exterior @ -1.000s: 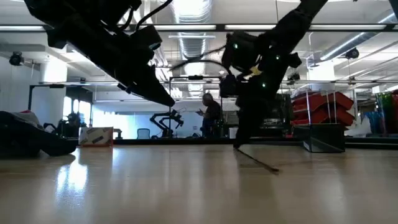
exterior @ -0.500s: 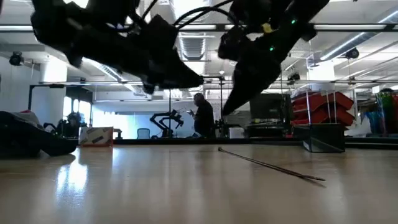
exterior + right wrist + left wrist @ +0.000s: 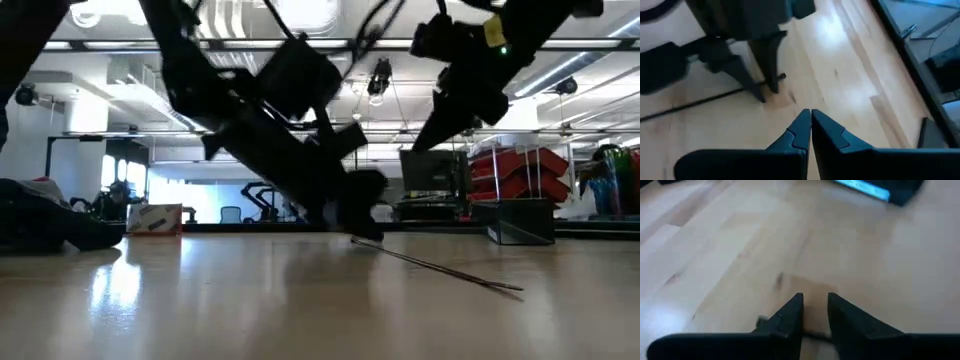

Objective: Ziptie cables
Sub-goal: Wrap the zip tie around the cable bundle

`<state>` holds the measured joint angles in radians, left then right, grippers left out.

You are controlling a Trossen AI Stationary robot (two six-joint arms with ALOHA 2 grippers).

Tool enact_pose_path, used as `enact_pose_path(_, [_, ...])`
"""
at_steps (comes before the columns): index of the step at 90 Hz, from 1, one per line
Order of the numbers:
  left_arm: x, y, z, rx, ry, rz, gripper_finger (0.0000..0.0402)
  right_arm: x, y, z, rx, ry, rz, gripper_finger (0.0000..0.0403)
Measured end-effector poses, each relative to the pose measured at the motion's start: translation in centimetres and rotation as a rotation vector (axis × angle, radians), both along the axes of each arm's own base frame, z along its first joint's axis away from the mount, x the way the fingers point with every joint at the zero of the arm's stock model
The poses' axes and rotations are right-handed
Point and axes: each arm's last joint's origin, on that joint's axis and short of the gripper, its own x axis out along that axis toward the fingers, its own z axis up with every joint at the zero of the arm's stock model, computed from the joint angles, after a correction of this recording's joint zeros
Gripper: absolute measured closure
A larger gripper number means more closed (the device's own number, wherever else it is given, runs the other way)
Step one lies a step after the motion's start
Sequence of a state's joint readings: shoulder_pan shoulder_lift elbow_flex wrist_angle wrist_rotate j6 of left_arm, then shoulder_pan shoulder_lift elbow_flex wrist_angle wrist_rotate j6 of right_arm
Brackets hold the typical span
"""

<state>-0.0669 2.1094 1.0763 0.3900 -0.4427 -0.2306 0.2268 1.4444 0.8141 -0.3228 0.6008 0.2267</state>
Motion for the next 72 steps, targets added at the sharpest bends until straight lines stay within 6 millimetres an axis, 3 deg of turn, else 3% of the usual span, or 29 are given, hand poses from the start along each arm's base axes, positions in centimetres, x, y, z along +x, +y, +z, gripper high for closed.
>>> enact_pose_path(13, [-0.4,0.4,0.1,-0.011,0.088,0.014,0.0326,-0.5,-0.1,-1.8,0.03,-0.011,0.0,0.0403])
enact_pose_path(40, [-4.0,1.1,1.6,0.09,0.291,0.116,0.0326,-0.4,0.3,-4.7,0.124,-0.066,0.042,0.0403])
enact_pose_path(57, [-7.8,1.5,1.9,0.044,0.29,0.202,0.0326,0.7,0.9,-6.7,0.19,-0.065,0.094,0.0403])
enact_pose_path(72, [-11.6,1.7,2.3,-0.003,0.242,0.246,0.0326,1.9,1.6,-7.2,0.169,-0.116,0.162,0.0403])
